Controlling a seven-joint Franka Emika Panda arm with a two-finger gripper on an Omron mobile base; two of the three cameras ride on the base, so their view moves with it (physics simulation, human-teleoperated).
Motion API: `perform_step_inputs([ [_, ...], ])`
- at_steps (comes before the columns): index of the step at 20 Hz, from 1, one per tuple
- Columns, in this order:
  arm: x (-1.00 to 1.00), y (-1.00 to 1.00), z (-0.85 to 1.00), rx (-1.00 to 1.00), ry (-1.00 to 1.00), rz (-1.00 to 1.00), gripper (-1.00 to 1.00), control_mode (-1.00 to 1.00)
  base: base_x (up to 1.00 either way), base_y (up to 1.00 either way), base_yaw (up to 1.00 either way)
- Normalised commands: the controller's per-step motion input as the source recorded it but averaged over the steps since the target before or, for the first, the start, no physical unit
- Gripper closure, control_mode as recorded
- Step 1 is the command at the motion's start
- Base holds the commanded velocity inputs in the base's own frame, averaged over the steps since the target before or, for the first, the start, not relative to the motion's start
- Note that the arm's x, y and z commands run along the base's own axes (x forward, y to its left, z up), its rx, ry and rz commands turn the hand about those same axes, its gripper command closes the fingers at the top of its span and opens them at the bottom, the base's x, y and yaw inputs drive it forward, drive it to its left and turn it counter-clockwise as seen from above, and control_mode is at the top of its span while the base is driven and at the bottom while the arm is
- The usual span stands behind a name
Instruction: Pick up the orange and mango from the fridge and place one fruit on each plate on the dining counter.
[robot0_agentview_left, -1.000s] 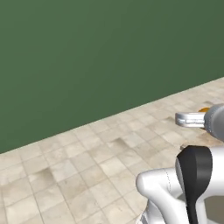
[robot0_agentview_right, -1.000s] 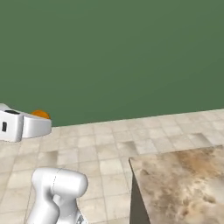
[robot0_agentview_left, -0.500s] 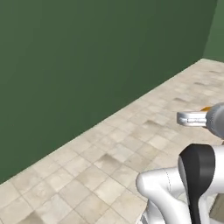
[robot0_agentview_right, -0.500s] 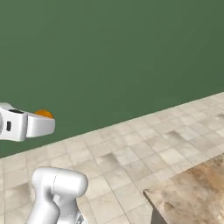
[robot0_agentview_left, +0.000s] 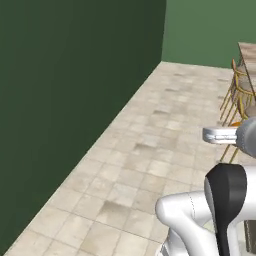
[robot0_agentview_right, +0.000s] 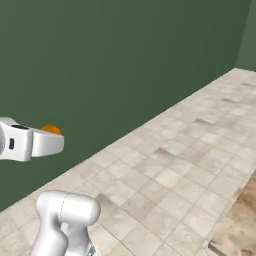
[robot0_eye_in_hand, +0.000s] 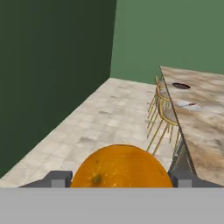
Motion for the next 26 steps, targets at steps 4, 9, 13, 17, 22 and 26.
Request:
perform_step_inputs([
  [4, 0.00, 0.00, 0.00, 0.00, 0.00, 0.00, 1.00, 1.00, 0.87, 0.68, -0.62],
  [9, 0.00, 0.00, 0.00, 0.00, 0.00, 0.00, 1.00, 1.00, 0.95, 0.65, -0.62],
  [13, 0.00, 0.00, 0.00, 0.00, 0.00, 0.00, 1.00, 1.00, 0.99, 0.67, -0.59],
  [17, 0.00, 0.00, 0.00, 0.00, 0.00, 0.00, 1.00, 1.00, 1.00, 0.67, -0.57],
  [22, 0.00, 0.00, 0.00, 0.00, 0.00, 0.00, 1.00, 1.00, 1.00, 0.69, -0.54],
  [26, 0.00, 0.00, 0.00, 0.00, 0.00, 0.00, 1.00, 1.00, 1.00, 0.72, -0.52],
])
